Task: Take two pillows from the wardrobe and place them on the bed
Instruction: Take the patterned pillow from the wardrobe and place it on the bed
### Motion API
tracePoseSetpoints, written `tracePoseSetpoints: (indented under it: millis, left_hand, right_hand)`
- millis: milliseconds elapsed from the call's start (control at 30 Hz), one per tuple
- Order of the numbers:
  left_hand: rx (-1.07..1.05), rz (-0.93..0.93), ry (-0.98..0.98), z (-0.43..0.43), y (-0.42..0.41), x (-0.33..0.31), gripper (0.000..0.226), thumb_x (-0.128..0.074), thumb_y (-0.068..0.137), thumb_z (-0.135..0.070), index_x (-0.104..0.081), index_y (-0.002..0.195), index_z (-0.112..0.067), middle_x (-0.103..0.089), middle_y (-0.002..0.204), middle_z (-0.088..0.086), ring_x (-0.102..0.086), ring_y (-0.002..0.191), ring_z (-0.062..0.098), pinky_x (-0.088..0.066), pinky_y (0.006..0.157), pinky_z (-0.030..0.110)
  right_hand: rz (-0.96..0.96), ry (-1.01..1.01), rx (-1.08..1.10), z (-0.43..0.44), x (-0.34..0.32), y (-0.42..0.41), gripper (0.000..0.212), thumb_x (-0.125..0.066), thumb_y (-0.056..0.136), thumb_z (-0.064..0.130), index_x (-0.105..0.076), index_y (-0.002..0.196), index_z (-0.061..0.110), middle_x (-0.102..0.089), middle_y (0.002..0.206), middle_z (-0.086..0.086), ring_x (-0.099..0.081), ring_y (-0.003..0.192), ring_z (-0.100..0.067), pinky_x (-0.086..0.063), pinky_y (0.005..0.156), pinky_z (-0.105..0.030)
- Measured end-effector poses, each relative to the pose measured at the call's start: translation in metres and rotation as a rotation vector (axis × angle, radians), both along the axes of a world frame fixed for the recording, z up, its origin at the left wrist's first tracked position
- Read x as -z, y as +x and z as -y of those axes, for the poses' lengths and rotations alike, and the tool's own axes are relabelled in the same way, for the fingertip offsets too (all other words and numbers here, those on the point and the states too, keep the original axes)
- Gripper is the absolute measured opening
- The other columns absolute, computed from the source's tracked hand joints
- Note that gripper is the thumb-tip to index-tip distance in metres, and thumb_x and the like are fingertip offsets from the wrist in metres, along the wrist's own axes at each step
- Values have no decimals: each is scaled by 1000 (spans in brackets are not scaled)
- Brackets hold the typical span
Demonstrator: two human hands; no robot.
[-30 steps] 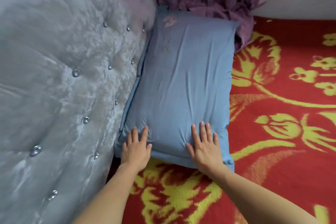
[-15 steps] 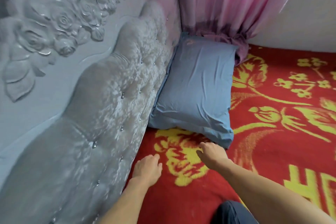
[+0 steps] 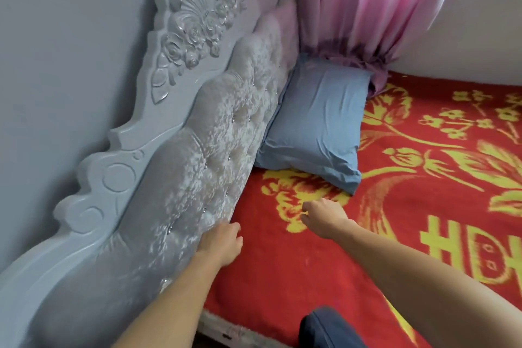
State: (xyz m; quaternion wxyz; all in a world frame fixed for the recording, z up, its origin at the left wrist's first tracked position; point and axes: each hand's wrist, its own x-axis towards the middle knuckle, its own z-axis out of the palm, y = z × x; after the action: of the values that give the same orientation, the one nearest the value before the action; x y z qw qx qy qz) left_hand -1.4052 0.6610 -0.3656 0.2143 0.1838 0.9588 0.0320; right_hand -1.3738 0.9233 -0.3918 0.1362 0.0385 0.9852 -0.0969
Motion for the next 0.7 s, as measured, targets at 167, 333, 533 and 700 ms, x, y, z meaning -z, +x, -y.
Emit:
tracePoseSetpoints:
  millis: [167,333,533,700]
  left_hand:
    - [-7,-1,-19,-5,41,-1,31,-45,93,-33,-56,117,-15,-64,117,9,-59,105,30,-50,86,42]
    - [-37,13,-58,0,97,-4,31,-42,94,-31,-55,117,-14,-63,115,9,-60,101,30,-51,84,43]
    - [-150,-70,-52,7,172,-26,30,-42,94,-31,-56,115,-15,-64,113,7,-60,98,26,-50,81,40]
    - [-268,-154,-45,-2,274,-44,26,-43,92,-32,-58,108,-17,-66,106,8,-61,97,30,-51,82,42]
  right_hand:
    - [12,42,-67,2,-5,31,27,-45,93,34,-63,100,14,-69,97,-7,-64,86,-29,-48,64,-34]
    - [21,52,-127,7,-5,72,26,-44,94,30,-63,93,13,-70,91,-5,-64,81,-27,-54,65,-36]
    - [-45,34,-255,7,-26,128,25,-44,93,28,-62,88,12,-69,89,-5,-64,79,-27,-53,64,-37]
    - [-114,46,-403,2,-45,192,24,-45,94,31,-61,92,14,-68,93,-5,-64,86,-28,-47,65,-35]
